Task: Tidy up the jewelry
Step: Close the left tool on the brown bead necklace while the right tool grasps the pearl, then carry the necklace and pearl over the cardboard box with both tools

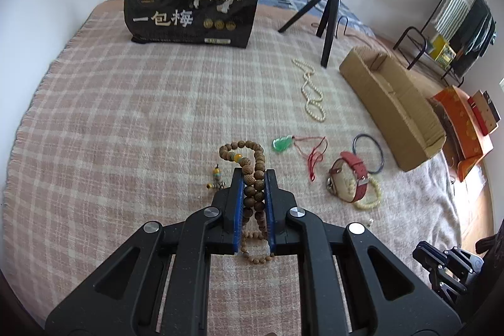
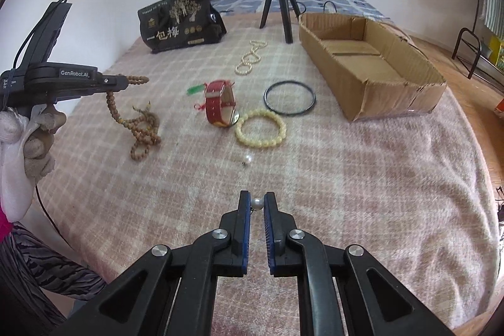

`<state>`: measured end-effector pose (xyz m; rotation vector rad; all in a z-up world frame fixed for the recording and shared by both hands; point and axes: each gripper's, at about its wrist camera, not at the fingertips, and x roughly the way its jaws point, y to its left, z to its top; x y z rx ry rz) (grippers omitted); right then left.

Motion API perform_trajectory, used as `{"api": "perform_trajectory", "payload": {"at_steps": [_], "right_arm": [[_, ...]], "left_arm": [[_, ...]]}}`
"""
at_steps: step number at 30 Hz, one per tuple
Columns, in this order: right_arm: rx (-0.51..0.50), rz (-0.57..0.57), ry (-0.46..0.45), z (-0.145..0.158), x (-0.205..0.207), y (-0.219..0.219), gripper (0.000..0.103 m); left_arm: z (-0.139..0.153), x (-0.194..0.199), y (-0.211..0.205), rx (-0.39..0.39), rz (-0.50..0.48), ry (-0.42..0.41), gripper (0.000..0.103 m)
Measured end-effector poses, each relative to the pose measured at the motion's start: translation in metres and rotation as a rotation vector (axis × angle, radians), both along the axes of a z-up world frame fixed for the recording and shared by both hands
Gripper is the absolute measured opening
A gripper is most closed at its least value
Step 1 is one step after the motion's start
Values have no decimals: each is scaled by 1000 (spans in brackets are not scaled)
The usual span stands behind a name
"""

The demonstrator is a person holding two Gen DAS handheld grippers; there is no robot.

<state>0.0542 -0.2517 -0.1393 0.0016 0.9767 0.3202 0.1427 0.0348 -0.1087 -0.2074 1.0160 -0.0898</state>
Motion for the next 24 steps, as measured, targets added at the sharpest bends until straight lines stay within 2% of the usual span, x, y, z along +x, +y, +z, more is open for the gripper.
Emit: {"api": "perform_trajectory", "payload": {"at_steps": [10, 15, 24], "right_arm": [[0, -5, -24, 15, 4, -7, 6], [-8, 1, -47, 33, 10, -13, 6], [-13, -4, -105, 67, 21, -28, 6]], "left_arm": [[46, -6, 10, -24, -6, -86, 10], [71, -9, 6, -16, -35, -130, 10], [126, -5, 3, -55, -50, -202, 10]]}}
